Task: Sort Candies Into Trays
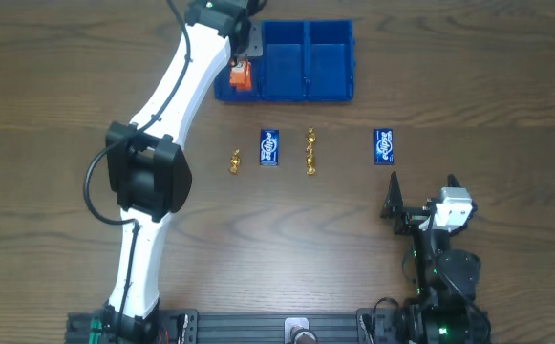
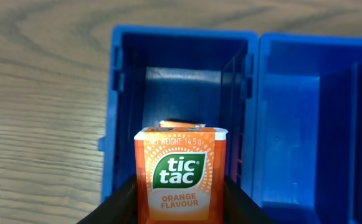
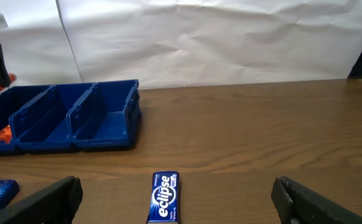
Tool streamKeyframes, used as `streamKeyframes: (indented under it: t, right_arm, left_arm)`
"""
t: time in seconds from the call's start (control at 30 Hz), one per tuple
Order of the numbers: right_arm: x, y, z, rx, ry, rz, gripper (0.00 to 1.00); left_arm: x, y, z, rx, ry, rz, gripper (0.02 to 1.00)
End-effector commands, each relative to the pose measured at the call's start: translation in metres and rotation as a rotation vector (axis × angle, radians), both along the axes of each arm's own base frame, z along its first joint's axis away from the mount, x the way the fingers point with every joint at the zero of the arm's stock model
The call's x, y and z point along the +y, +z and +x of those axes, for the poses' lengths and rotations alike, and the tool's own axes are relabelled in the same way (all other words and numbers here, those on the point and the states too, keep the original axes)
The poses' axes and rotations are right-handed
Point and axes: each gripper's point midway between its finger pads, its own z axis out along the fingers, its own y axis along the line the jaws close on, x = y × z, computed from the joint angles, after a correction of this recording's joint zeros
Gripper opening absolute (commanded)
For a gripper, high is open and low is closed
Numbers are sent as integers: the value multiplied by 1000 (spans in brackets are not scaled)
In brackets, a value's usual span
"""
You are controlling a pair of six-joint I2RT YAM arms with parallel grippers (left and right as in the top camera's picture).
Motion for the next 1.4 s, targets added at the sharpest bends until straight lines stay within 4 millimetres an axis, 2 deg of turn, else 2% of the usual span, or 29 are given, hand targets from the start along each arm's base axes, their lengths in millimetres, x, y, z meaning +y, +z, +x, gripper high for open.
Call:
streamKeyframes:
  t: [0.03,0.2,0.3,0.33,0.37,0.53,0.6,0.7,0.77,0.83,0.9,0.93,1.0,1.1,1.27,1.4]
  right_arm:
    - [0,-1,0,0,1,-13,998]
    - [0,-1,0,0,1,-13,998]
    - [0,-1,0,0,1,-13,998]
    - [0,-1,0,0,1,-13,998]
    - [0,-1,0,0,1,-13,998]
    - [0,-1,0,0,1,-13,998]
    - [0,-1,0,0,1,-13,998]
    - [0,-1,0,0,1,-13,998]
    - [0,-1,0,0,1,-13,998]
    - [0,-1,0,0,1,-13,998]
    - [0,-1,0,0,1,-13,998]
    - [0,-1,0,0,1,-13,998]
    - [0,-1,0,0,1,-13,998]
    - [0,-1,0,0,1,-13,998]
    - [0,-1,0,0,1,-13,1000]
    - [0,-1,0,0,1,-13,998]
  left_arm:
    - [2,-14,1,30,-15,-3,270]
    - [3,-16,1,34,-14,-1,325]
    - [3,-16,1,34,-14,0,527]
    - [3,-16,1,34,-14,0,669]
    - [3,-16,1,33,-13,1,761]
    - [8,-14,6,21,5,-9,783]
    - [9,-6,8,2,15,-20,781]
    - [10,38,11,-89,18,-54,783]
    - [16,91,9,-187,27,-93,790]
    - [23,132,1,-266,31,-113,792]
    - [32,169,-12,-356,27,-107,794]
    - [40,196,-31,-444,29,-88,790]
    - [48,213,-51,-514,42,-80,787]
    - [64,236,-96,-620,36,-110,787]
    - [112,249,-174,-731,65,-110,805]
    - [149,230,-232,-775,95,-84,814]
